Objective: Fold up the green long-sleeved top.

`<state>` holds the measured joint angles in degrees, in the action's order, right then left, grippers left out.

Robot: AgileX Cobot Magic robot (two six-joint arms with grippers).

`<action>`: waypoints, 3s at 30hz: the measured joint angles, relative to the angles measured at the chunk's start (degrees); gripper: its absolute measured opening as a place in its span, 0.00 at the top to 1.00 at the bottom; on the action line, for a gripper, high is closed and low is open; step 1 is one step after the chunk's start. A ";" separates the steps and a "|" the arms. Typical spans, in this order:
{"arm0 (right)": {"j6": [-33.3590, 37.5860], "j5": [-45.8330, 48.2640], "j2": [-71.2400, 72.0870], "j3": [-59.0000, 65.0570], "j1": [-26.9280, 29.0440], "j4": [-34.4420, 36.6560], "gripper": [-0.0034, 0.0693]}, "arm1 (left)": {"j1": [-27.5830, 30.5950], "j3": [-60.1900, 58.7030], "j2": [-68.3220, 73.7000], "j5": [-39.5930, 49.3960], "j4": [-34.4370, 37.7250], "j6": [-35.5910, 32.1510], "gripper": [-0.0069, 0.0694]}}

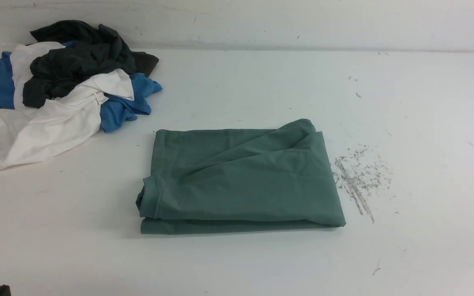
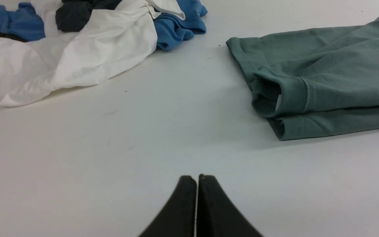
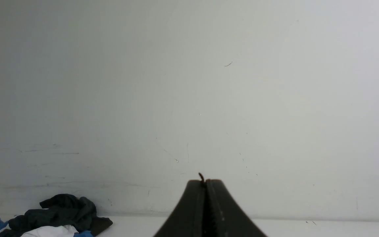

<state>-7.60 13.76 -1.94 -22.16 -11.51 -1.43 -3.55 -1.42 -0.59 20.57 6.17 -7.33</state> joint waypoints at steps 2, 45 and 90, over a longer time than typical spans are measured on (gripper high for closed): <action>0.00 0.00 0.00 0.00 0.00 0.00 0.97 | 0.00 0.00 0.00 0.00 0.00 0.00 0.91; 1.57 7.69 2.57 23.47 18.72 -6.21 0.97 | 0.00 0.04 0.00 0.07 0.00 0.04 0.91; 1.57 7.75 2.57 23.47 16.59 -6.17 0.97 | 0.00 0.04 0.00 0.07 0.00 0.04 0.91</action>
<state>-6.03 21.52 0.63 1.31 5.08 -7.60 -3.55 -1.37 -0.59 20.63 6.17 -7.29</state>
